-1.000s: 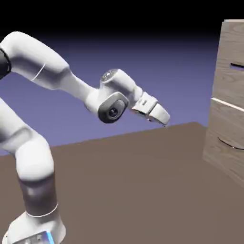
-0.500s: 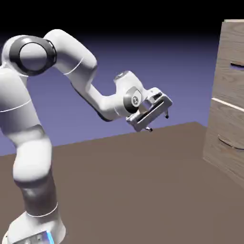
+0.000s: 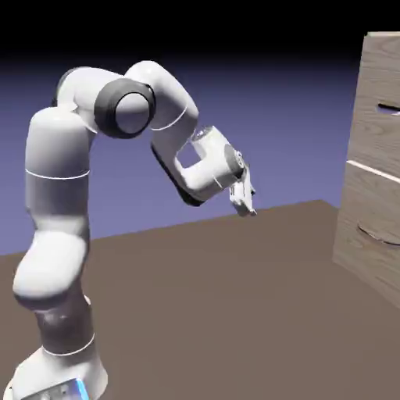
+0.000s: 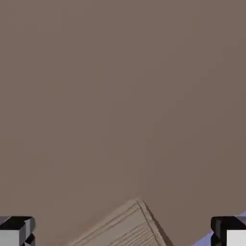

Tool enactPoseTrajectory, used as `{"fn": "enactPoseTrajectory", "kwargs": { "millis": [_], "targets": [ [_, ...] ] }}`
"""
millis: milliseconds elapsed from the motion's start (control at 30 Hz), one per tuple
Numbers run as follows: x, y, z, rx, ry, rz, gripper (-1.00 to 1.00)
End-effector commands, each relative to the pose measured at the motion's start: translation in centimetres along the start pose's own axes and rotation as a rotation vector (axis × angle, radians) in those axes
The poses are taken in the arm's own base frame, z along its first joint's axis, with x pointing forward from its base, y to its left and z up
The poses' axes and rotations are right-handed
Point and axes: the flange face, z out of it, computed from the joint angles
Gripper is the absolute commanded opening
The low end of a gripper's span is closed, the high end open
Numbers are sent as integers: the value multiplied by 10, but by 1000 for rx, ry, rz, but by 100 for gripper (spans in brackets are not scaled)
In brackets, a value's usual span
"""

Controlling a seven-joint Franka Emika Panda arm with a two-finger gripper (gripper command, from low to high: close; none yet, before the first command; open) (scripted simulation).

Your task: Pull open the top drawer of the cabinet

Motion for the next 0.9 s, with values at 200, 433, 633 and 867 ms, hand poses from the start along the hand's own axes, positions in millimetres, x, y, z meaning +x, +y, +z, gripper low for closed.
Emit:
{"fn": "enactPoseTrajectory", "kwargs": {
  "millis": [200,433,633,867],
  "targets": [
    [23,28,10,-97,34,-453,0],
    [27,63,8,-240,1,-847,0],
    [11,98,0,-367,-104,-1133,0],
    [-37,139,-16,-468,-320,-1400,0]
  ]
}}
